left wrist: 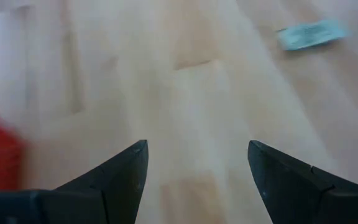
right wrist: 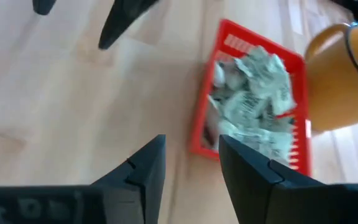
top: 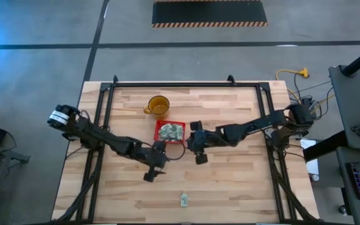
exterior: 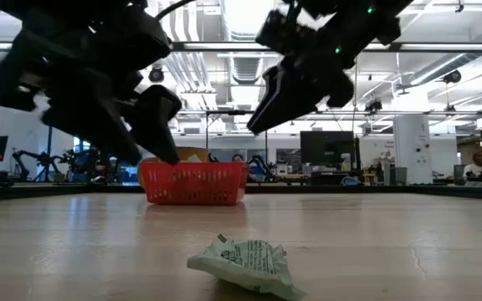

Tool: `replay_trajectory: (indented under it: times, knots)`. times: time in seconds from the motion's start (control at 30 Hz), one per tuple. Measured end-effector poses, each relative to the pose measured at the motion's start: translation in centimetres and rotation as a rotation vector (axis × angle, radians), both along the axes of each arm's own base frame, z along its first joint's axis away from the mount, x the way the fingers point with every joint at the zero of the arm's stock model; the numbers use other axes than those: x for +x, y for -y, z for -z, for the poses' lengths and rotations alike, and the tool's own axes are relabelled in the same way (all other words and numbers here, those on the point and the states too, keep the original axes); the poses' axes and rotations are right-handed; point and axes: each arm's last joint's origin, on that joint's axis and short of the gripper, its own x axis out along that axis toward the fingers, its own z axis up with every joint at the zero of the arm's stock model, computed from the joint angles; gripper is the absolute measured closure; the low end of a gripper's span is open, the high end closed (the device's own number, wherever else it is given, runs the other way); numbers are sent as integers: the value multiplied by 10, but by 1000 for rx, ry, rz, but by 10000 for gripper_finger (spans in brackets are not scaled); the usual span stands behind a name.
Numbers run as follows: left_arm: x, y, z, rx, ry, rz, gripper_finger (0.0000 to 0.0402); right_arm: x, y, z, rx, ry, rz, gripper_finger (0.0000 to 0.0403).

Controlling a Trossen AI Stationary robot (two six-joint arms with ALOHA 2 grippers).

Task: Pick and place Stevia / Truvia into bins
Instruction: Put the gray stevia packet into the red basket

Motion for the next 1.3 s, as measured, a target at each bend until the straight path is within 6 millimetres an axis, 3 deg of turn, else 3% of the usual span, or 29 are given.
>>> replay_trajectory:
  times: [0.27, 0.63, 0.83, 1.3]
  knots:
    - [1, 7, 5, -58, -13, 202, 143, -14, -27, -12, 74, -15, -7, 280]
    - [3, 40, -15, 39, 304, 470, 143, -32, -54, -26, 150, -23, -22, 300]
    - [4, 60, -14, 106, 393, 555, 143, -41, -60, -26, 165, -77, -8, 314]
    - [49, 92, 18, 185, 405, 639, 143, -47, -60, -23, 172, -139, 18, 342]
